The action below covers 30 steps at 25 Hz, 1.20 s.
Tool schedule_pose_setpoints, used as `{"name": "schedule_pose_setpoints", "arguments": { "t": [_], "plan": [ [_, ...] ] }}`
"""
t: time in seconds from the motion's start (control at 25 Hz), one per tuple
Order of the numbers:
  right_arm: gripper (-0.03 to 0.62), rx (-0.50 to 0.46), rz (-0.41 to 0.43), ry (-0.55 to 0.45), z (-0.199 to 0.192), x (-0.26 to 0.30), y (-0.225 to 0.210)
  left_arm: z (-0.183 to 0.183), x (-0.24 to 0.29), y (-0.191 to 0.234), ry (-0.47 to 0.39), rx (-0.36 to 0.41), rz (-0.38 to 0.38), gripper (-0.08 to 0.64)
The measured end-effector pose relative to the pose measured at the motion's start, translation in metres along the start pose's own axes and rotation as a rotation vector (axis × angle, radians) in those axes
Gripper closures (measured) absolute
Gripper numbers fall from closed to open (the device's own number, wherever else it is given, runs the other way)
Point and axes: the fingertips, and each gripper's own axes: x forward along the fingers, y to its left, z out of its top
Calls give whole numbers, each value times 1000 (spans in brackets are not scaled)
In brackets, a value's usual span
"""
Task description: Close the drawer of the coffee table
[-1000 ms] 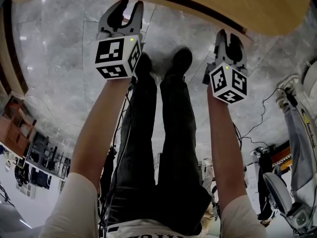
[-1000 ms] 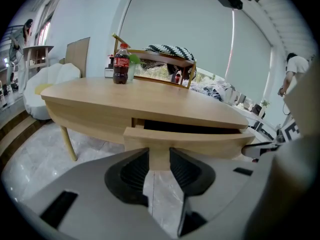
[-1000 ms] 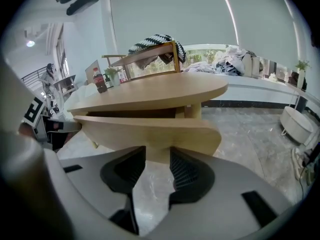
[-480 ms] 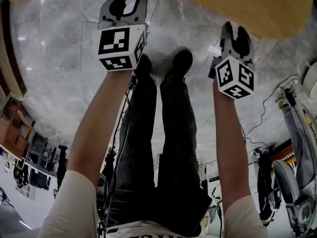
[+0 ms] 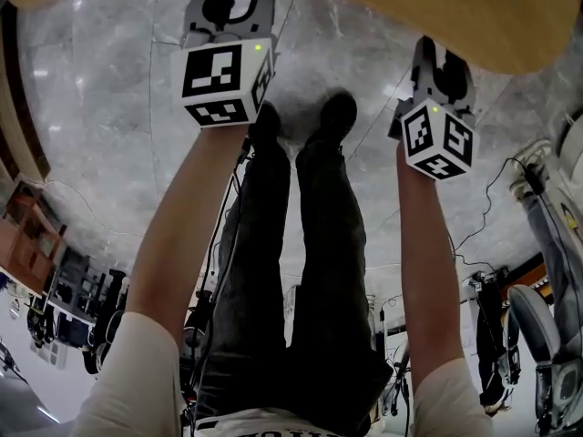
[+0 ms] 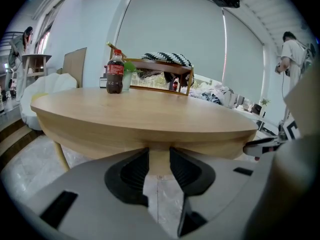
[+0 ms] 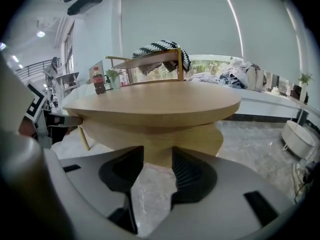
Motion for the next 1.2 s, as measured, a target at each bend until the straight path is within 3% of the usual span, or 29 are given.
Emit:
{"name": "schedule_pose_setpoints", "arguments": {
  "t": [0.4,0.68,1.04,1.2],
  "plan": [
    [402,-52,25,8,0,-4,1,2,-7,0,4,49,-24,419],
    [415,-76,32,76,-9,-50,4,-16,-54,0,102,44,-25,422],
    [471,-101,67,82,35,-124,35,42,-120,-16,97,45,-45,463],
    [529,-81,43,91,60,-152,35,72,-146,-24,89,28,-66,495]
  ]
}}
